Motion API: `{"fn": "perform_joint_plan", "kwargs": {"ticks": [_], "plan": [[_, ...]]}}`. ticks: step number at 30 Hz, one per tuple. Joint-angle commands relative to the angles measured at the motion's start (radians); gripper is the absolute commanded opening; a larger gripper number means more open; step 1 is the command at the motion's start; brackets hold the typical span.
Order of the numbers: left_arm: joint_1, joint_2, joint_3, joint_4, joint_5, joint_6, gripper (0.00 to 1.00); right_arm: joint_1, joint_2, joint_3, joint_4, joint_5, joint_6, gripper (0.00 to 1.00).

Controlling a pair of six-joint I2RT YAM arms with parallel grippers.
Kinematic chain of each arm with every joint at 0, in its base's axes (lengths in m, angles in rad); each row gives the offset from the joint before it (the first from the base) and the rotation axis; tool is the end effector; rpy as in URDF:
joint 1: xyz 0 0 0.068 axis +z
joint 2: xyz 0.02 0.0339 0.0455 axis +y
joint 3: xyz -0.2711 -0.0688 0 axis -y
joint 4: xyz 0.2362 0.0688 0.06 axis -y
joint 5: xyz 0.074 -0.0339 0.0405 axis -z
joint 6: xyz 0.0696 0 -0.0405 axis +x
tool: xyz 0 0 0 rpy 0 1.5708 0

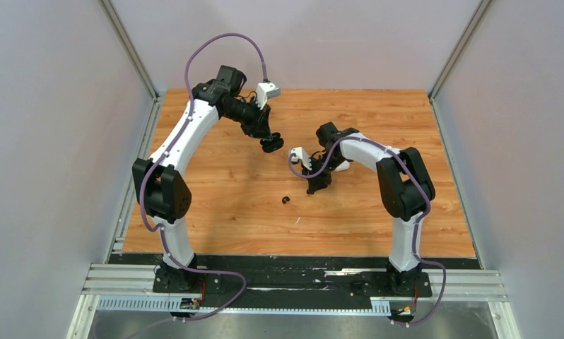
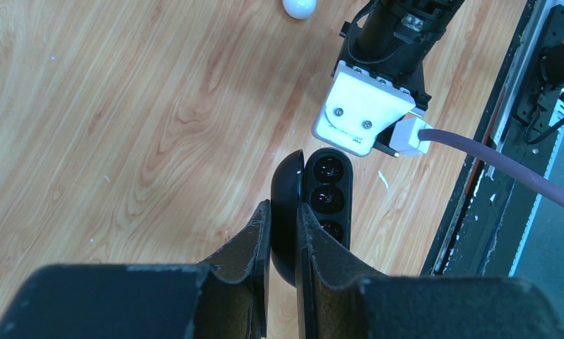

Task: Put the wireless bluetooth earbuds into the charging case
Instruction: Pick up the right earbud from the center of the board.

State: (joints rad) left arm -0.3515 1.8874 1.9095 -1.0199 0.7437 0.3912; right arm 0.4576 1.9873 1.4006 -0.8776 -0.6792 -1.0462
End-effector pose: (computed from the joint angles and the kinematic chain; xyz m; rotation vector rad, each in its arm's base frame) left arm 0.3660 -0.1844 0.3311 1.1317 2.1437 -0.9249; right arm 0.3155 0.2041 0.1532 -1.8906 1.9469 0.8754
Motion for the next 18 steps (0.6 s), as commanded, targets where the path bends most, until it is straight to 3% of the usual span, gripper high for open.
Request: {"fn": "perform_joint_plan", "kwargs": {"ticks": [1, 5, 18], "plan": [[0.003, 0.002, 0.034, 0.017, 0.022, -0.012, 0.00, 0.007, 0.022, 0.036, 0.003, 0.003, 0.004, 0.14], [0.002, 0.003, 0.032, 0.017, 0.022, -0.013, 0.00, 0.007, 0.025, 0.035, 0.003, 0.005, 0.004, 0.15], [0.002, 0.018, 0.033, 0.019, 0.039, 0.011, 0.00, -0.013, -0.121, 0.092, -0.067, 0.025, -0.049, 0.00]]}}
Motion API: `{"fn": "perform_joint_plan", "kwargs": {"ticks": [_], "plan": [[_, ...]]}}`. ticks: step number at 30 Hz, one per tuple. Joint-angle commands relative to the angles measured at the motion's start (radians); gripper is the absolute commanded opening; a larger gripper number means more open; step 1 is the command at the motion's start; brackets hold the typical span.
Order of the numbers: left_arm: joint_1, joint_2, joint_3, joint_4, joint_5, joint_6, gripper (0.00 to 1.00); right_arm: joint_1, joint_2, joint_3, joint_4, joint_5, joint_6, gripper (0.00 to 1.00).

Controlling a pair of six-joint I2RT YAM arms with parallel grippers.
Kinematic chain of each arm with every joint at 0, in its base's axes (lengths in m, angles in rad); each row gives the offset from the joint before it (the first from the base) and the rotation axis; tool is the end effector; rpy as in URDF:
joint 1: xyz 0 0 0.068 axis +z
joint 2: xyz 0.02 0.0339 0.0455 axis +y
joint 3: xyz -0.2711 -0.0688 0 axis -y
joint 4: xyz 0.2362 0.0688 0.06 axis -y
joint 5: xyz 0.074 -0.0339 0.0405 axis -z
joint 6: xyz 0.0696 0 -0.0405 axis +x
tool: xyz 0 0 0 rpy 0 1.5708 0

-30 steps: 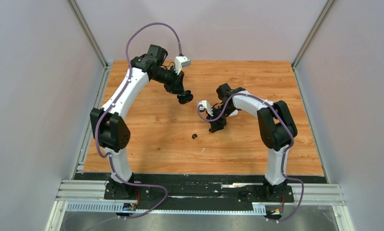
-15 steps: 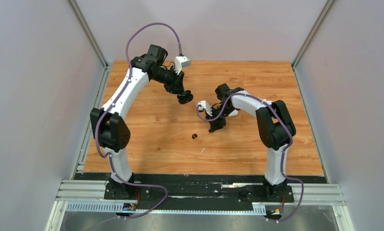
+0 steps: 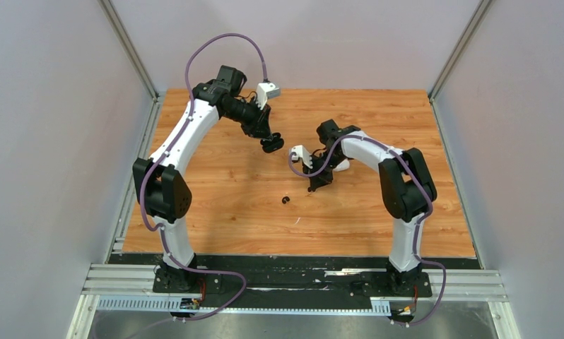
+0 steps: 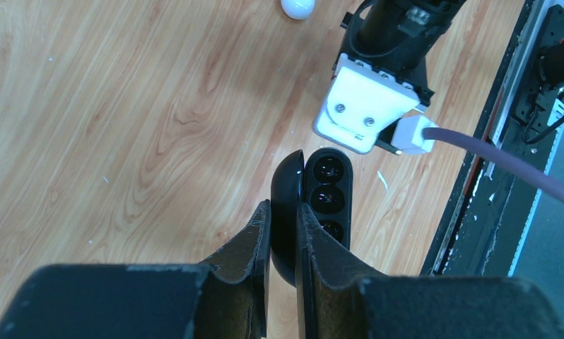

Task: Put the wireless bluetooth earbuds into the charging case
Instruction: Pick up the right earbud from the center of the board, then insert the right earbud into the right side groove of the charging case.

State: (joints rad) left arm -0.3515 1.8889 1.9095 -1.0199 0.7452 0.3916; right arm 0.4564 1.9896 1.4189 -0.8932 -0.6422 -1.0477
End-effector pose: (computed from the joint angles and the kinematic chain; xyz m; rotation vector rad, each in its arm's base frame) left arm 0.3662 -0.1846 0.3306 1.1323 2.1441 -0.9271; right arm 0.3185 0.2028 0.1551 -1.9054 1.9656 0.8282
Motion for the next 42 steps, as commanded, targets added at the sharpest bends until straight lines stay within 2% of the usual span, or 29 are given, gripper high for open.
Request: {"fn": "perform_joint_plan", "kwargs": {"ticks": [1, 9, 13, 18, 25, 32, 42], "plan": [[0.001, 0.024, 0.036, 0.019, 0.041, 0.024, 0.00, -0.017, -0.148, 0.090, -0.068, -0.014, -0.061, 0.00], [-0.034, 0.047, 0.054, 0.056, 0.039, 0.125, 0.00, -0.019, -0.298, 0.309, -0.143, -0.075, -0.089, 0.00], [-0.067, 0.033, 0.047, 0.084, 0.019, 0.181, 0.00, -0.016, -0.332, 0.383, -0.133, -0.144, -0.069, 0.00], [-0.118, -0.002, 0.021, 0.101, -0.026, 0.265, 0.00, 0.032, -0.331, 0.426, -0.106, -0.128, -0.032, 0.00], [-0.152, -0.052, -0.026, 0.143, -0.084, 0.299, 0.00, 0.072, -0.321, 0.406, -0.106, -0.108, -0.042, 0.00], [-0.153, -0.073, -0.027, 0.156, -0.051, 0.236, 0.00, 0.078, -0.326, 0.354, -0.093, -0.095, -0.070, 0.00], [-0.153, -0.093, -0.033, 0.148, -0.021, 0.242, 0.00, 0.085, -0.329, 0.327, -0.059, -0.067, -0.085, 0.00]]}}
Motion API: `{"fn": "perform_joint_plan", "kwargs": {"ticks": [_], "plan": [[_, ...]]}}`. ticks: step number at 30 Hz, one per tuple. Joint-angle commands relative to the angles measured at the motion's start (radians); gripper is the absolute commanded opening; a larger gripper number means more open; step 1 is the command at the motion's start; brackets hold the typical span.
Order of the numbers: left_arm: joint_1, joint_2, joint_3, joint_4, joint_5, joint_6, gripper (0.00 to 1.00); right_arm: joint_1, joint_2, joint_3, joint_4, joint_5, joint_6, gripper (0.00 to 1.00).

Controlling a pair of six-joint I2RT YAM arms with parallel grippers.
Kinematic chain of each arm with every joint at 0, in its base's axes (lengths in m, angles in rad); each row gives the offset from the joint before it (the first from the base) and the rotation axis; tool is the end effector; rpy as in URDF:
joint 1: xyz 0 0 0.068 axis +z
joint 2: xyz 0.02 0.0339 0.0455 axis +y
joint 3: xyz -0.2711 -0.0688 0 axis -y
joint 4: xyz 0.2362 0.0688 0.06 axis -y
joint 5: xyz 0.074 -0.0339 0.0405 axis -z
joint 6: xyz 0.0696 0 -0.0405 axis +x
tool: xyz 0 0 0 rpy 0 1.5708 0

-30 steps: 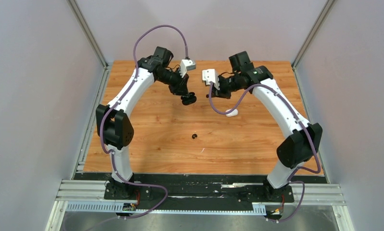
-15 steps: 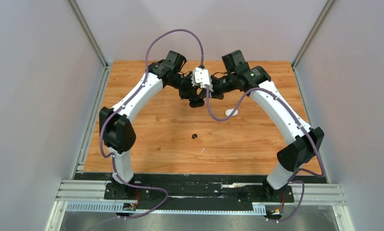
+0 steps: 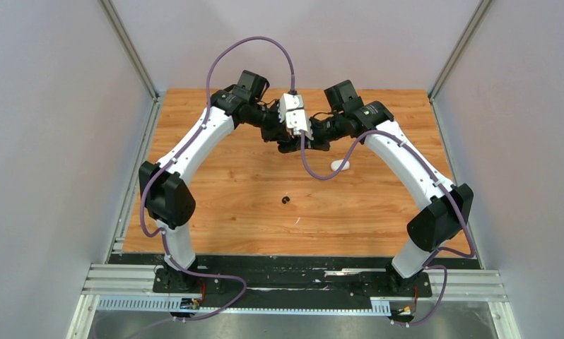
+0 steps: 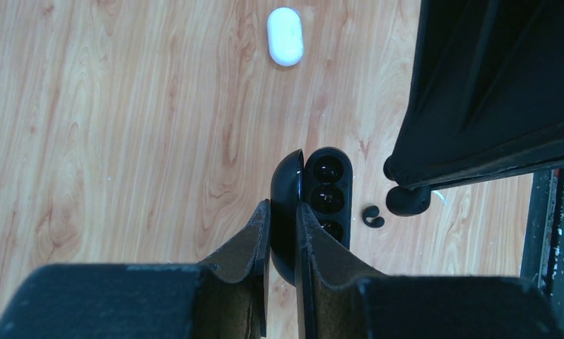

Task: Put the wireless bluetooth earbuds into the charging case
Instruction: Insert the right earbud into the right side groove of the charging case.

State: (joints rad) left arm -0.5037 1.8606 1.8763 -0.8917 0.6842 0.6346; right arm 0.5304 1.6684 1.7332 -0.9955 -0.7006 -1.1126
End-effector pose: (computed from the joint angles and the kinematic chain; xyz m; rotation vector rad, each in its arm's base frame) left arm 0.3419 -0.2386 0.3387 1.4924 1.7813 -0.7644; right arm 0.2828 0.2179 0.3565 -1.8577 1.3510 0.5812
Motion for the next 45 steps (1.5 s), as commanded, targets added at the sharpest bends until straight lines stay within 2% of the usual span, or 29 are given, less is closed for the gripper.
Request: {"fn": "perform_joint_plan", "kwargs": {"ticks": [1, 32, 45], "plan": [[-0.001, -0.065, 0.001, 0.016, 0.043, 0.003, 0.00, 0.012, -0.007, 0.014, 0.048, -0.007, -0.019, 0.00], [-0.001, -0.091, -0.023, -0.007, 0.085, 0.055, 0.00, 0.026, 0.023, -0.032, 0.098, 0.073, -0.046, 0.00], [-0.001, -0.106, -0.041, 0.030, 0.103, 0.021, 0.00, 0.044, 0.026, -0.061, 0.094, 0.106, -0.042, 0.01]]}}
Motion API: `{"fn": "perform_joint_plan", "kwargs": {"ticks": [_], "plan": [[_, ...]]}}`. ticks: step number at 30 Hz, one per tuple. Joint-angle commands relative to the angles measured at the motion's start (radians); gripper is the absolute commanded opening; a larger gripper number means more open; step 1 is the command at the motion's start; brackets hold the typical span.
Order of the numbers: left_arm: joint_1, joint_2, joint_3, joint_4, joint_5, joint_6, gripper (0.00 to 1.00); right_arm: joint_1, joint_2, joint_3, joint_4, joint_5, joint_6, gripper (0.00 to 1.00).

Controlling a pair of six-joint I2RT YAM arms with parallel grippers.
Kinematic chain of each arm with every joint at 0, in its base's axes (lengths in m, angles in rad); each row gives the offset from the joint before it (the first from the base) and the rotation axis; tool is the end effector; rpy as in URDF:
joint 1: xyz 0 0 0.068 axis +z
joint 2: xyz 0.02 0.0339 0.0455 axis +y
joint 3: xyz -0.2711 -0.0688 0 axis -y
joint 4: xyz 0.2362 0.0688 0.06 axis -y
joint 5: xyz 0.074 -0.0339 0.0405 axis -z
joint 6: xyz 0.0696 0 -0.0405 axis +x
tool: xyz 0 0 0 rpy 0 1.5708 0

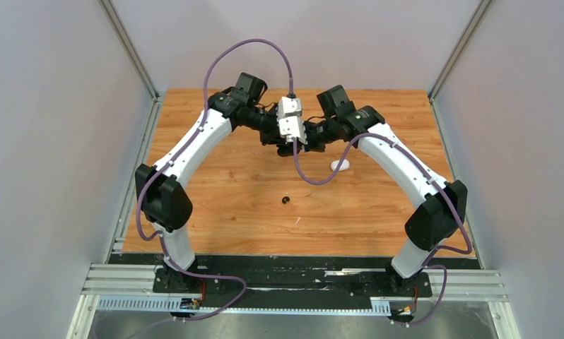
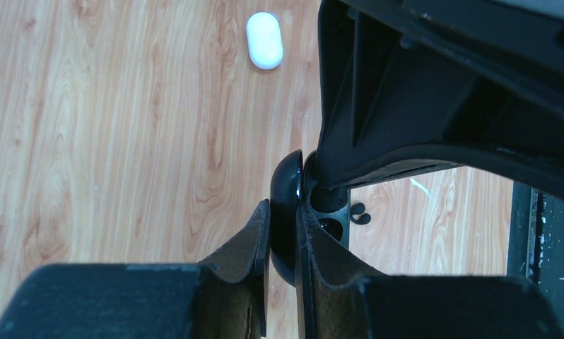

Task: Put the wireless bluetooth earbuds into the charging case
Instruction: Insert the right earbud into the right side groove of the charging case.

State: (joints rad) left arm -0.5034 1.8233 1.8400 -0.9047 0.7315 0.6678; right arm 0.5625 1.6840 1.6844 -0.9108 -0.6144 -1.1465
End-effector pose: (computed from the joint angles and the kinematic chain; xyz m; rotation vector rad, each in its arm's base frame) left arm 0.3299 -0.2348 0.3423 1.5262 1.7371 -0.8077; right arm 0.2891 0.2297 0.3396 -1.9026 1.3240 0.4727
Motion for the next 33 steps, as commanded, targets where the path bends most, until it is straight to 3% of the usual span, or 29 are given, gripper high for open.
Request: {"fn": "perform_joint_plan", "kwargs": {"ticks": [1, 14, 21, 33], "plan": [[-0.001, -0.069, -0.007, 0.051, 0.065, -0.016, 0.00, 0.015, 0.013, -0.011, 0.010, 0.021, -0.004, 0.02], [-0.004, -0.078, -0.040, 0.050, 0.065, -0.027, 0.00, 0.028, -0.016, -0.002, 0.056, 0.046, 0.039, 0.27], [-0.004, -0.077, -0.041, 0.053, 0.033, -0.023, 0.00, 0.021, -0.095, -0.027, 0.056, 0.072, 0.097, 0.34], [-0.004, -0.087, -0.056, 0.046, 0.022, -0.014, 0.00, -0.065, -0.243, -0.166, 0.123, -0.044, 0.331, 0.38]]}}
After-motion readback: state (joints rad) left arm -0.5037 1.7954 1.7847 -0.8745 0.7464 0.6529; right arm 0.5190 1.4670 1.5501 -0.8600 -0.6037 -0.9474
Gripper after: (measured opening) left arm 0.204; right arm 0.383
